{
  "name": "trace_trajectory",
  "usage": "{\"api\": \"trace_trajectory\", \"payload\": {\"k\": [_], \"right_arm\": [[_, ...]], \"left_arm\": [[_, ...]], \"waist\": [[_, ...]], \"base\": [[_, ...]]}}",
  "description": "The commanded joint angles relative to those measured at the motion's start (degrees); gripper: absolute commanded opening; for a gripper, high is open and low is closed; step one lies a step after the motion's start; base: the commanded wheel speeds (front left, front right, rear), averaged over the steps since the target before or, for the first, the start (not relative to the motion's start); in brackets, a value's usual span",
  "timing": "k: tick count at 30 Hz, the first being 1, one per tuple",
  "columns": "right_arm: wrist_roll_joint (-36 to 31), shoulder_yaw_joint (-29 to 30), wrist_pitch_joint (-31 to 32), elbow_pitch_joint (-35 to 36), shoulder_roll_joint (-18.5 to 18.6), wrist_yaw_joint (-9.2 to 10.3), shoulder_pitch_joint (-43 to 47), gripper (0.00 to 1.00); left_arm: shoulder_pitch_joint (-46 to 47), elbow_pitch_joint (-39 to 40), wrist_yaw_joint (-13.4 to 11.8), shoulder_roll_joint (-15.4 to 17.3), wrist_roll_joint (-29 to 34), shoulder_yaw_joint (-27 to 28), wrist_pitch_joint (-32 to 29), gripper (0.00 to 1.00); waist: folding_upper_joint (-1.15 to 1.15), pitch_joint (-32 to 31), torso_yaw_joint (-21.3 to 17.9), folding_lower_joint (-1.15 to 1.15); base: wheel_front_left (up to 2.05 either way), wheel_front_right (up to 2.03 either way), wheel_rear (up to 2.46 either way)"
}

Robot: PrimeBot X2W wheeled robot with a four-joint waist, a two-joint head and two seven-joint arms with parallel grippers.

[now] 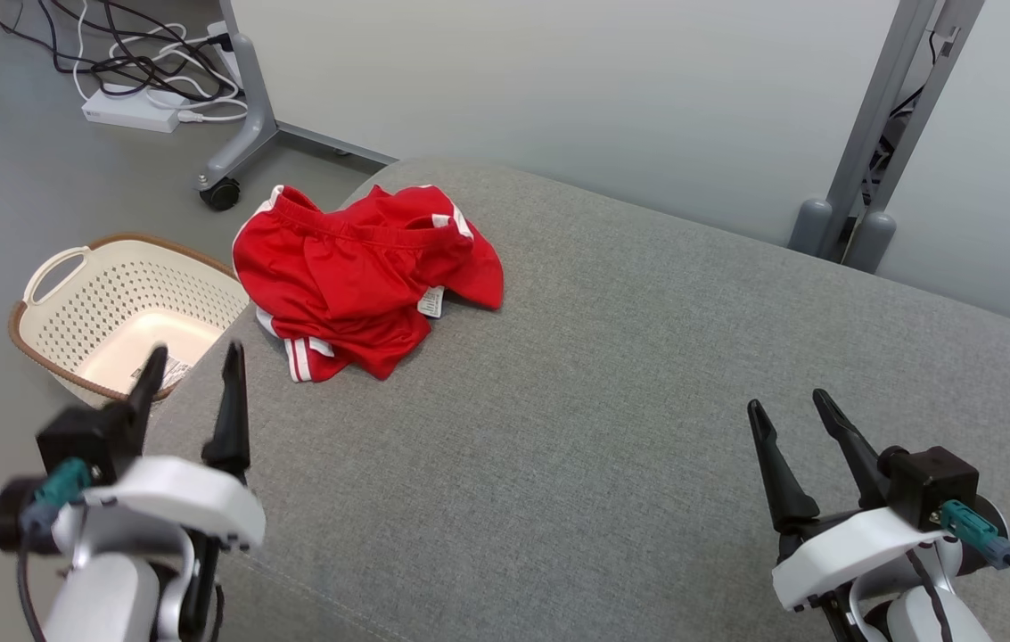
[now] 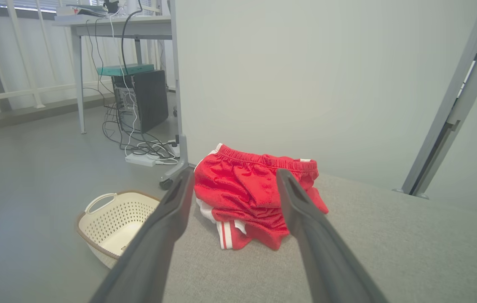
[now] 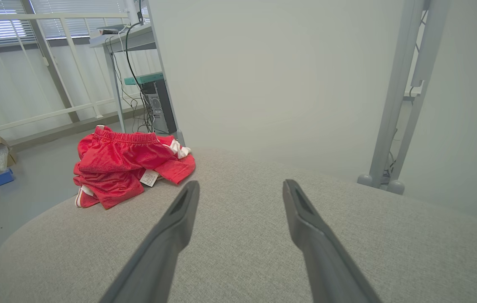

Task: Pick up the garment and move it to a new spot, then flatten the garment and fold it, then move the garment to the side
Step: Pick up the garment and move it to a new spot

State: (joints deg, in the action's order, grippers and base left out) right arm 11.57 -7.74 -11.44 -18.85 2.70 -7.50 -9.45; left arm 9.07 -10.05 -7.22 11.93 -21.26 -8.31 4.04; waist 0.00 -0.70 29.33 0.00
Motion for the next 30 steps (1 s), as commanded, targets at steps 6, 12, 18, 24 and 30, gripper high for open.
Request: {"api": "trace_trajectory", "payload": {"k": [6, 12, 18, 24, 30], "right_arm": [[-0.5, 0.2, 0.0, 0.9, 0.3, 0.01, -0.5, 1.0], [-2.8, 0.2, 1.4, 2.5, 0.4, 0.01, -2.3, 1.0], [-4.8, 0.2, 2.6, 4.3, 0.4, 0.02, -4.8, 1.0], [-6.9, -0.8, 3.9, 6.0, 0.3, 0.02, -8.4, 1.0], [-7.9, -1.3, 4.6, 7.0, 0.3, 0.02, -10.7, 1.0]], "left_arm": [[9.3, 3.6, 1.9, 2.8, -0.3, 0.5, -2.7, 1.0], [20.9, 0.9, 3.5, 6.3, -1.1, 1.5, -8.0, 1.0], [32.1, -11.4, 6.7, 8.7, -3.8, 1.9, -15.1, 1.0], [41.2, -29.2, 10.1, 11.0, -7.3, 2.6, -22.1, 1.0], [45.6, -40.4, 11.8, 13.4, -9.1, 3.3, -24.4, 1.0]], "waist": [[0.0, 0.9, -0.5, 0.0], [0.0, 4.4, -3.7, 0.0], [0.0, 9.6, -7.8, 0.0], [0.0, 16.1, -12.7, 0.0], [0.0, 20.9, -16.1, 0.0]], "base": [[0.0, 0.0, 0.0], [0.0, 0.0, 0.0], [0.0, 0.0, 0.0], [0.0, 0.0, 0.0], [0.0, 0.0, 0.0]]}}
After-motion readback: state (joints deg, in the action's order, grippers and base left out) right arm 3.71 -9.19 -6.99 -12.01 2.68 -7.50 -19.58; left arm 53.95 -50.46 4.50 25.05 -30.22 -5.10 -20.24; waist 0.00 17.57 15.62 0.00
